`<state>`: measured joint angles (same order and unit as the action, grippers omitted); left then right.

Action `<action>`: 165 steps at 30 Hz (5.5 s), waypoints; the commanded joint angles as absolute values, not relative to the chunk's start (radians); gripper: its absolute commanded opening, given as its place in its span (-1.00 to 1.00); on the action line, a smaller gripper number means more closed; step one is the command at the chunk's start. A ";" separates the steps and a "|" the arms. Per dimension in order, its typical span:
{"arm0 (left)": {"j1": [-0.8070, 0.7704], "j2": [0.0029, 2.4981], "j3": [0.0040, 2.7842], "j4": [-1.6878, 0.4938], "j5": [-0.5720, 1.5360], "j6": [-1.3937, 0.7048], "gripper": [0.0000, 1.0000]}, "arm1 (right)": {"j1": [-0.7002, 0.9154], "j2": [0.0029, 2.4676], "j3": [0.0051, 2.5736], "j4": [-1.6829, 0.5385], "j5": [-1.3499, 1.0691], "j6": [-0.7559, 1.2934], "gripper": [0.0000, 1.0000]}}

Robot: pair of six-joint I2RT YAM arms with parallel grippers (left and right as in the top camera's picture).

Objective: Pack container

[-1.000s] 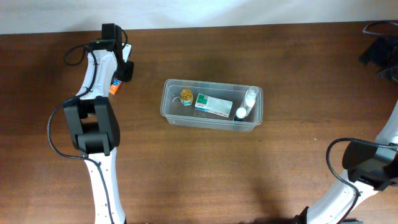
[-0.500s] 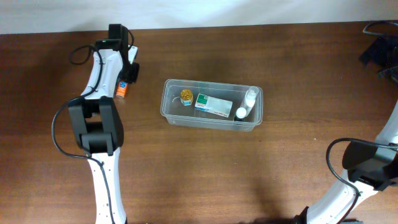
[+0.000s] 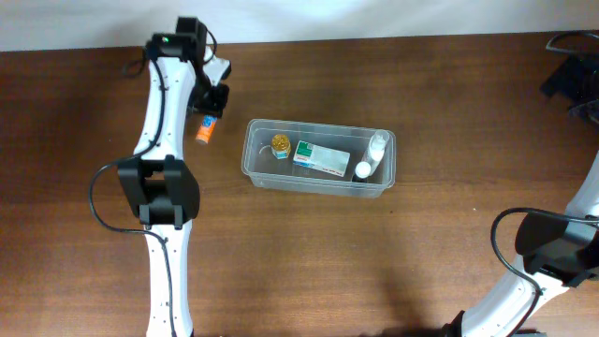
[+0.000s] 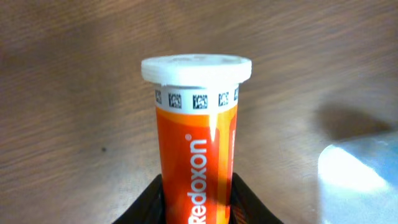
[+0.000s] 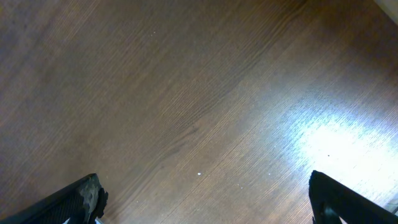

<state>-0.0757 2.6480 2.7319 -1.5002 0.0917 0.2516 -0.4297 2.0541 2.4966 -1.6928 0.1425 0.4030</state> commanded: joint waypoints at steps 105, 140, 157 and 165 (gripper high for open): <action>-0.528 2.275 2.045 -1.325 0.154 0.806 0.01 | -0.432 2.035 2.510 -1.698 0.159 0.397 0.97; -0.297 1.393 2.071 -1.684 -0.320 -0.136 0.99 | -0.432 2.035 2.510 -1.698 0.159 0.397 0.97; -0.298 0.662 1.029 -1.014 -0.366 -0.438 0.99 | -0.432 2.035 2.510 -1.698 0.159 0.397 0.97; -0.298 0.704 0.618 -0.641 -0.374 -0.449 0.99 | -0.432 2.035 2.510 -1.698 0.159 0.397 0.98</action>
